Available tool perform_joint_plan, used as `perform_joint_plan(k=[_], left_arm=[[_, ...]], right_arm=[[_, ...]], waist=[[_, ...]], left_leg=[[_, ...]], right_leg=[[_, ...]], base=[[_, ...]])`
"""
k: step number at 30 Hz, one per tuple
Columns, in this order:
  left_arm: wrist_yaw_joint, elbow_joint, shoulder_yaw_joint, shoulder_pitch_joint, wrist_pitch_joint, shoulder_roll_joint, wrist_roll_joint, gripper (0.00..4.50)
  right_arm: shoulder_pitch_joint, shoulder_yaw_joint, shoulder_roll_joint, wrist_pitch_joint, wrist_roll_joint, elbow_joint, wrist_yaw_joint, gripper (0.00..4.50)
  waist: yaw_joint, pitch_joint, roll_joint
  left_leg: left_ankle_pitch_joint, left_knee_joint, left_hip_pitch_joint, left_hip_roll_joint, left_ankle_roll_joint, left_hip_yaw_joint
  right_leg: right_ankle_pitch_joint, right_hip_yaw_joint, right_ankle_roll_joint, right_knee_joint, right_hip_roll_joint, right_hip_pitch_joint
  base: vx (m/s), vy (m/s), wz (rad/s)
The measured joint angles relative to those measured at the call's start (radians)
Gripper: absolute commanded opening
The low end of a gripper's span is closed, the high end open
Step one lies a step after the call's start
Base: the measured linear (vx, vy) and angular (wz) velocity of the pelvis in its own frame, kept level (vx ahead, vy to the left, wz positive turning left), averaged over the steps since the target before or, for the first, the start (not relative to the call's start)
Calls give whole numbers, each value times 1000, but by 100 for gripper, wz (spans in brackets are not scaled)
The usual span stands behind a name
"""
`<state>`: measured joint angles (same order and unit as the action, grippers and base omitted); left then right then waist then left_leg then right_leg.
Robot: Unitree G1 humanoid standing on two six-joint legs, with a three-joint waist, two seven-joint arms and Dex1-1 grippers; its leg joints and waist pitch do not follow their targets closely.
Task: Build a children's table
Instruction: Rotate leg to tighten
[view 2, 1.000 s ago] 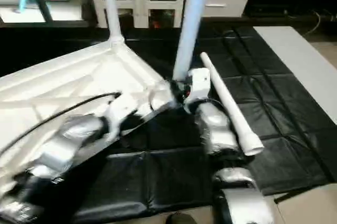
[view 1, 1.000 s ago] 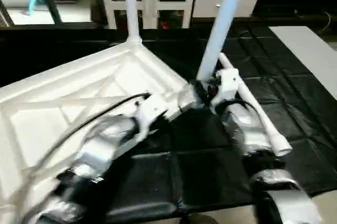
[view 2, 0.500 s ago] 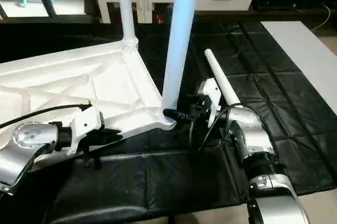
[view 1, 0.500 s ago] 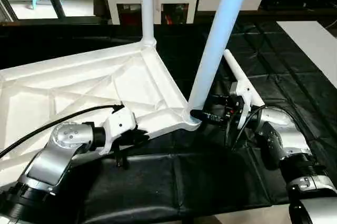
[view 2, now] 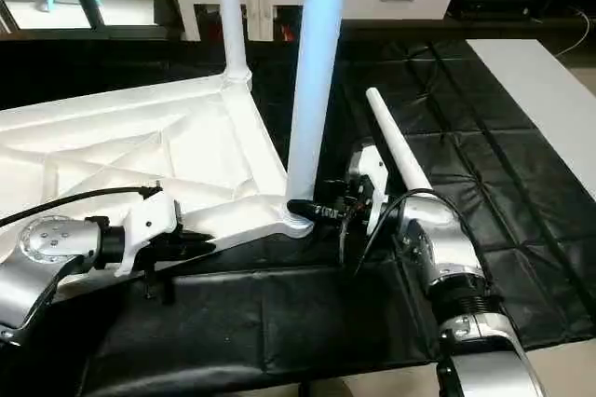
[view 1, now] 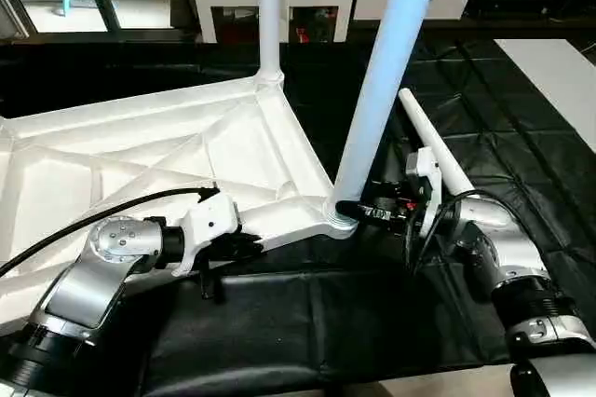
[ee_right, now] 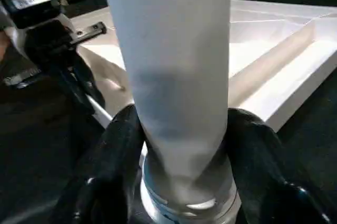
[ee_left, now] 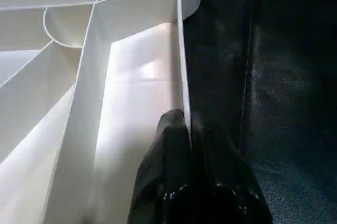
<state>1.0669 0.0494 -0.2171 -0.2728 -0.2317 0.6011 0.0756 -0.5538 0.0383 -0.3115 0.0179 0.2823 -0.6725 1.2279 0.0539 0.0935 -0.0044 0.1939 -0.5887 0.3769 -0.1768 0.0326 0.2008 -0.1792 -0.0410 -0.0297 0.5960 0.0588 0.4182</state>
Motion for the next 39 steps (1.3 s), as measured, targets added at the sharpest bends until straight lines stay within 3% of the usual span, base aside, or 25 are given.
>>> perform_joint_plan(k=[7,11,17,21,25,29,30,33,39], left_arm=[[-82,38,-4,-33,-18,-38,-43,0],[-220,59,-25,-99,-137,-159,-109,0],[-388,102,-57,-189,-305,-322,-162,0],[-399,103,-59,-196,-331,-340,-167,0],[-392,84,-64,-176,-306,-318,-168,0],[-315,31,-62,-122,-231,-234,-148,0],[-286,14,-60,-103,-203,-201,-139,0],[-180,-15,-42,-47,-101,-105,-93,0],[-65,-41,-45,-7,-11,-37,-53,0]], right_arm=[[-4,-10,72,34,-35,-17,-216,197],[-45,-41,174,38,-91,-61,-555,195],[-117,-109,309,30,-117,-138,-952,195],[-122,-121,340,42,-115,-154,-1008,194],[-126,-125,324,61,-115,-176,-934,194],[-95,-96,248,98,-95,-154,-696,194],[-77,-86,217,102,-79,-140,-615,250],[-48,-53,146,104,-49,-102,-409,271],[-23,-19,29,89,-18,-32,-111,322]], waist=[[7,1,-2],[16,0,-3],[20,-3,-7],[20,-9,-15],[22,-9,-16],[25,-8,-14],[24,-8,-14],[20,-6,-10],[-12,-1,-2]], left_leg=[[1,0,-6,0,4,0],[1,-2,-7,1,5,0],[1,-3,-7,2,5,0],[1,-2,-7,2,5,-1],[1,-2,-7,2,5,-1],[1,1,-5,1,5,-1],[1,2,-4,1,5,-1],[0,4,-2,0,3,-1],[-1,2,4,-1,-2,0]], right_leg=[[0,1,-1,1,0,-4],[1,2,-1,0,0,-5],[1,4,-1,-2,1,-7],[1,2,-1,-2,1,-8],[1,2,-1,-3,1,-8],[1,1,-1,-2,1,-5],[1,0,-1,-2,1,-4],[0,-2,0,-2,0,-1],[0,-2,0,-3,1,2]], base=[[0,0,0],[0,0,0],[0,0,0],[0,0,0],[0,0,0],[0,0,0],[0,0,0],[0,0,0],[0,0,0]])
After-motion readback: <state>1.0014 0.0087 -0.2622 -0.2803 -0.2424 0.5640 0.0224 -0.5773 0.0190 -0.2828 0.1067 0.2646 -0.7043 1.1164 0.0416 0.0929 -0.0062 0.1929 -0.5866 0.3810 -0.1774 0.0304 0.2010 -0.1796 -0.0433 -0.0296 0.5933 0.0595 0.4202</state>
